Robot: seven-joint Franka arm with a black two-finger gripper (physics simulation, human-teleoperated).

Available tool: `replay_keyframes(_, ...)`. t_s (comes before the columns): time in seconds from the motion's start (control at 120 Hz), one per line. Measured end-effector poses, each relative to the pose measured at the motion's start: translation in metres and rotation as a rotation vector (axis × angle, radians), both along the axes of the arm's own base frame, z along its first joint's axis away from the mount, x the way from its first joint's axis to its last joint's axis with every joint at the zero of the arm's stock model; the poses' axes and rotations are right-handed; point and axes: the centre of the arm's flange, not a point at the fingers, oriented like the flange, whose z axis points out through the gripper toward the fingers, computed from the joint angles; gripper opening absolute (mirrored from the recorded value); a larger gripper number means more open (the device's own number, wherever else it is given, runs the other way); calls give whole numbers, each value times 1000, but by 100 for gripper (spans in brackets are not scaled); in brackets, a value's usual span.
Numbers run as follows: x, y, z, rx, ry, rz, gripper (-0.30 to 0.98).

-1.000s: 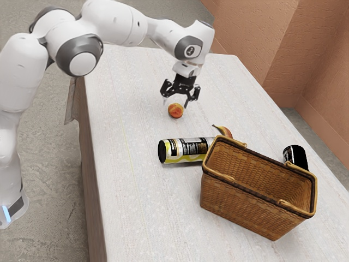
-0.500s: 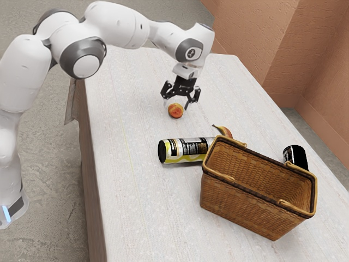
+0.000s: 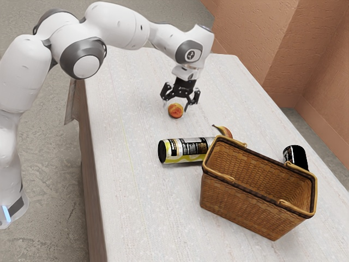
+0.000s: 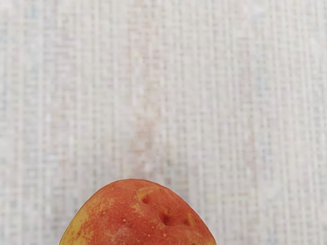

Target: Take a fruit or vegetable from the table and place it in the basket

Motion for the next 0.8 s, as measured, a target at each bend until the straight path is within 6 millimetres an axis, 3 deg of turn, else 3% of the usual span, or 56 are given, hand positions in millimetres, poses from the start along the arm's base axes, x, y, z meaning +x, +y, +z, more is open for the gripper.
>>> replay_keyframes(0.8,2,7,-20,-11,2,11,69)
